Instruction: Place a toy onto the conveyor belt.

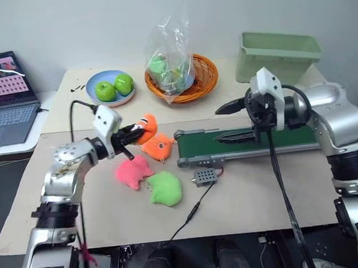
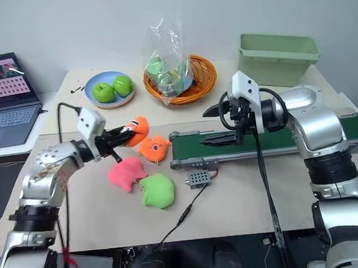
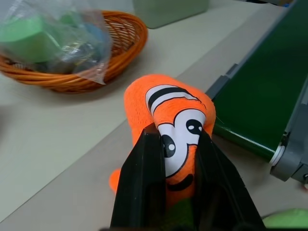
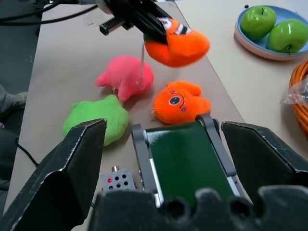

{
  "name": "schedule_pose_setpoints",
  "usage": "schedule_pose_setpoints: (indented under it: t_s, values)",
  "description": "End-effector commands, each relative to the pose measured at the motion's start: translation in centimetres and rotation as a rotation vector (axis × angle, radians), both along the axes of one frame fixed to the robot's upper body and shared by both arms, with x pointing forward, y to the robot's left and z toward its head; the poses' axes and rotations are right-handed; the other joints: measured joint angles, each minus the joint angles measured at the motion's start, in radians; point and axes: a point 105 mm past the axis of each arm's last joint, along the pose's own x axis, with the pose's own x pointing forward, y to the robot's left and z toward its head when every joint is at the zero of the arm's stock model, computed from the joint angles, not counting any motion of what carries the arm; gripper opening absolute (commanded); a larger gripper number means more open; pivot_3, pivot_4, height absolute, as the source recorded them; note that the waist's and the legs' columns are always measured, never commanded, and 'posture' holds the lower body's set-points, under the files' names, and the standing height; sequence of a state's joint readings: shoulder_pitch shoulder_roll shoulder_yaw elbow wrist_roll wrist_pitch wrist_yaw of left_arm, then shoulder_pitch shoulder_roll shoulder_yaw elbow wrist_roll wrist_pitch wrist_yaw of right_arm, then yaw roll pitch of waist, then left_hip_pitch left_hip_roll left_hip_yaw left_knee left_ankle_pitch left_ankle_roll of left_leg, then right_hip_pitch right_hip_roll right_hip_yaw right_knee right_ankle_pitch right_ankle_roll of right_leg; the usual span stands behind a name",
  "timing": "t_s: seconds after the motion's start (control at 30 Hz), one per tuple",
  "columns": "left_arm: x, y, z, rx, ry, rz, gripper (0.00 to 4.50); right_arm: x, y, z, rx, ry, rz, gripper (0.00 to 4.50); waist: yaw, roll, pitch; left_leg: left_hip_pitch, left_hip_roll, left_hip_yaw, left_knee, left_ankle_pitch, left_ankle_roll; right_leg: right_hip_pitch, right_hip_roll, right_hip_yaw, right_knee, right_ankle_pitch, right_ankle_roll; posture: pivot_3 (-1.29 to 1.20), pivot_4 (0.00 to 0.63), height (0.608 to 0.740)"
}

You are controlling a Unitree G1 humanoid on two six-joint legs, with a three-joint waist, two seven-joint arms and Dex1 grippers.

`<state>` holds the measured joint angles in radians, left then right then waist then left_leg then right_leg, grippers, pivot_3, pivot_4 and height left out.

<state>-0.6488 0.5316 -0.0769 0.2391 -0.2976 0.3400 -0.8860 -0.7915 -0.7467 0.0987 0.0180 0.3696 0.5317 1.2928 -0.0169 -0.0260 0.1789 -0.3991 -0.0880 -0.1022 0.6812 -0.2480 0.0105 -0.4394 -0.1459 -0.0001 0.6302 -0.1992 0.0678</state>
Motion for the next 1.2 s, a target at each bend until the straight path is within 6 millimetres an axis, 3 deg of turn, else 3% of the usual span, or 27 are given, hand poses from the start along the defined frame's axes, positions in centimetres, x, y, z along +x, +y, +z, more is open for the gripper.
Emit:
schedule_pose_setpoints:
  t_s: [0.03,0.27,0.57,1.0,1.03,1.1,1.13,1.2]
  values:
    - [0.8,-2.4,0.9,0.039,-0.055,-0.086,0.60,-0.8,-0.4,1.5,0.016,-0.058,-0.002,4.50,0.002,0.000,0.000,0.000,0.000,0.000,0.000,0.000,0.000,0.000,0.000,0.000,0.000,0.000,0.000,0.00,0.150,0.740]
    - [1.6,-6.8,0.6,0.076,-0.059,-0.211,0.60,-1.6,-1.7,1.0,0.001,-0.044,-0.053,4.50,0.004,0.000,0.000,-0.001,0.000,0.001,0.001,0.000,0.000,0.000,0.000,0.000,-0.001,0.000,0.000,0.00,0.150,0.740]
    - [2.6,-11.3,0.8,0.085,-0.057,-0.289,0.60,-1.9,-1.9,0.9,0.011,-0.052,-0.087,4.50,0.002,-0.001,0.000,-0.001,0.000,0.002,0.003,-0.001,0.001,0.001,0.000,0.000,-0.001,0.001,0.001,0.00,0.150,0.740]
    - [2.6,-10.9,-0.3,0.113,-0.014,-0.337,0.60,-2.3,-2.5,0.8,0.021,-0.059,-0.133,4.50,0.003,-0.001,0.000,-0.001,-0.001,0.002,0.004,-0.001,0.002,0.001,0.000,0.001,0.000,0.001,0.002,0.00,0.150,0.740]
    - [2.6,-10.7,-0.4,0.109,-0.005,-0.339,1.17,-2.2,-2.5,0.8,0.021,-0.060,-0.135,4.50,0.003,-0.001,0.000,-0.001,-0.001,0.002,0.004,-0.001,0.002,0.001,0.000,0.001,0.000,0.001,0.002,0.00,0.150,0.740]
    - [2.4,-10.5,-0.6,0.107,0.005,-0.347,1.71,-2.1,-2.5,0.9,0.021,-0.063,-0.138,4.50,0.002,-0.001,0.000,-0.001,-0.001,0.002,0.004,-0.001,0.002,0.001,0.000,0.001,0.000,0.001,0.002,0.00,0.150,0.740]
    - [2.2,-10.4,-0.7,0.100,0.019,-0.363,2.27,-2.1,-2.5,0.9,0.020,-0.063,-0.139,4.50,0.002,-0.001,0.000,-0.001,-0.001,0.002,0.004,-0.001,0.002,0.001,0.000,0.001,0.000,0.001,0.002,0.00,0.150,0.740]
    - [1.8,-10.3,-0.7,0.086,0.037,-0.388,2.76,-2.0,-2.5,0.9,0.020,-0.065,-0.140,4.50,0.002,-0.001,0.000,-0.001,0.000,0.002,0.004,-0.001,0.002,0.001,0.000,0.001,0.000,0.001,0.002,0.00,0.150,0.740]
